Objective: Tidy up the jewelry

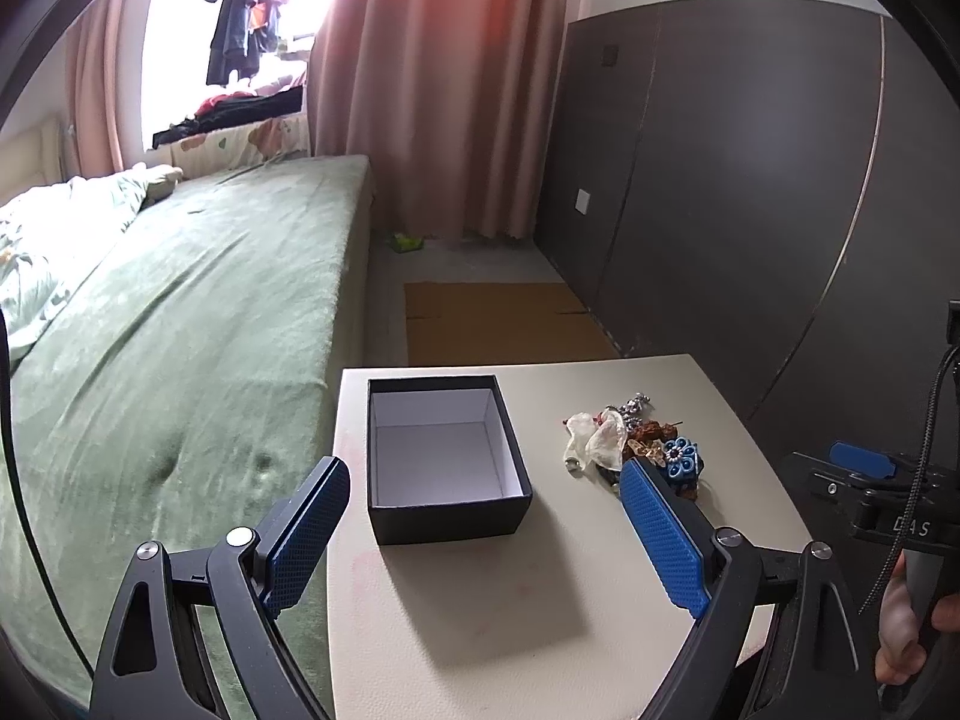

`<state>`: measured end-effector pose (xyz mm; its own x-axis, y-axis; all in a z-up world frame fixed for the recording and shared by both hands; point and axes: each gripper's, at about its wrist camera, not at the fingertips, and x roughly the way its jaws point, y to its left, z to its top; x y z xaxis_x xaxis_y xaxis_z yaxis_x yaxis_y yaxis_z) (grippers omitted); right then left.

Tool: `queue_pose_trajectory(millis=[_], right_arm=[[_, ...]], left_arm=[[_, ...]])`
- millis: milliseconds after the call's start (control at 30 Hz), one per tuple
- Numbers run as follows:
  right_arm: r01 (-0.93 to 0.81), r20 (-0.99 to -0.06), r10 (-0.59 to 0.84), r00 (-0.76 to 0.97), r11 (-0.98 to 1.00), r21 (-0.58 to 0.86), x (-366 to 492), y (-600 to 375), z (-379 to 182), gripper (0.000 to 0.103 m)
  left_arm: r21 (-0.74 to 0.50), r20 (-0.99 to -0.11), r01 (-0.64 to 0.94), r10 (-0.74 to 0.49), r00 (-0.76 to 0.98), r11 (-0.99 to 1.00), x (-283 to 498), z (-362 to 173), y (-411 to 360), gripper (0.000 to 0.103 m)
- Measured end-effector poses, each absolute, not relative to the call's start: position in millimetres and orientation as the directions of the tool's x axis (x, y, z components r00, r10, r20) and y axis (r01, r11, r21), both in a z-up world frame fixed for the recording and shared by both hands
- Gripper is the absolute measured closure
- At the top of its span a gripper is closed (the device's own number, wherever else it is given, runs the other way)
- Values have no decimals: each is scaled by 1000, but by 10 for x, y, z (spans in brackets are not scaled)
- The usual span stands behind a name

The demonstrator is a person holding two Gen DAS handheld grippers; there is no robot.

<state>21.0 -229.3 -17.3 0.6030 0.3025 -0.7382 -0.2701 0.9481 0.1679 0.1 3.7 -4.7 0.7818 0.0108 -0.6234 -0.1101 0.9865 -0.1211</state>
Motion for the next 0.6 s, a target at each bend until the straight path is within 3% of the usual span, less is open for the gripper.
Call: queue_pose_trajectory(millis=[600], right_arm=[[-266,-737,295,609,950,161,220,-2302,-174,13]], left_arm=[[-112,-620,-93,4,784,989,14,-40,-27,11]])
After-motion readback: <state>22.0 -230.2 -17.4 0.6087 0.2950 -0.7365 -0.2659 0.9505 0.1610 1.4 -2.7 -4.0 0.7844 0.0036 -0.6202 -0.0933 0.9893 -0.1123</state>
